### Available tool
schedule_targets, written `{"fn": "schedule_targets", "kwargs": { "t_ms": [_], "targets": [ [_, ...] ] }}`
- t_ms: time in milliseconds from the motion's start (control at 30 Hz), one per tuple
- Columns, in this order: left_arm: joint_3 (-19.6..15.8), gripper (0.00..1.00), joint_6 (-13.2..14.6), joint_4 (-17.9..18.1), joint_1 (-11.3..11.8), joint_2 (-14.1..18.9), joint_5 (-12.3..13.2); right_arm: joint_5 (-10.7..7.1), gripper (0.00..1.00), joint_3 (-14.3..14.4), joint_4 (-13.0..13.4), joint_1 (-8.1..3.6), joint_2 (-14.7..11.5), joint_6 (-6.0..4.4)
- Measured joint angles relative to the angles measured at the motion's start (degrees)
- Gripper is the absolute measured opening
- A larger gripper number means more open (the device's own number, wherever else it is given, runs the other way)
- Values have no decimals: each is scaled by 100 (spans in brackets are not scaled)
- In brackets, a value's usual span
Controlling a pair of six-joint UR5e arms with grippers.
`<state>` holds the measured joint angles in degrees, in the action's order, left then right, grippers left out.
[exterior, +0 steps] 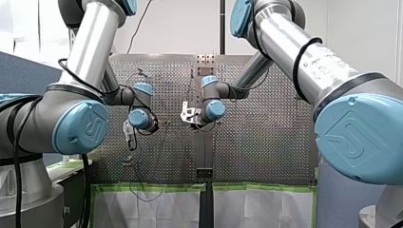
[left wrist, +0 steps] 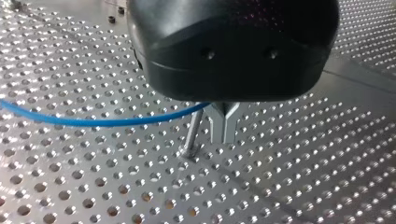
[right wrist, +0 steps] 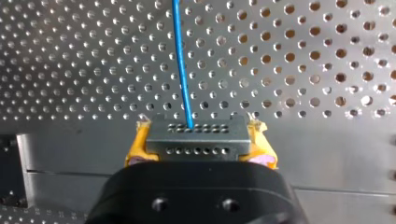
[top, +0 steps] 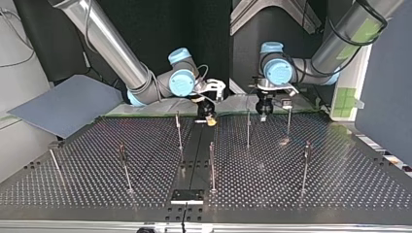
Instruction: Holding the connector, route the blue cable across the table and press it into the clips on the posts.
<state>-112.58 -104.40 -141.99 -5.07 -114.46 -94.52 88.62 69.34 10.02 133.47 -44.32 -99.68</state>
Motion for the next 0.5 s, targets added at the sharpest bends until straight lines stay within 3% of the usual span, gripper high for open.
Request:
{"fn": "schedule_targets", "kwargs": {
  "t_ms": [500],
  "targets": [
    [491,0,-138,25,196,-34,83,-44,0,-3,172,-261,-1,27]
  ]
}}
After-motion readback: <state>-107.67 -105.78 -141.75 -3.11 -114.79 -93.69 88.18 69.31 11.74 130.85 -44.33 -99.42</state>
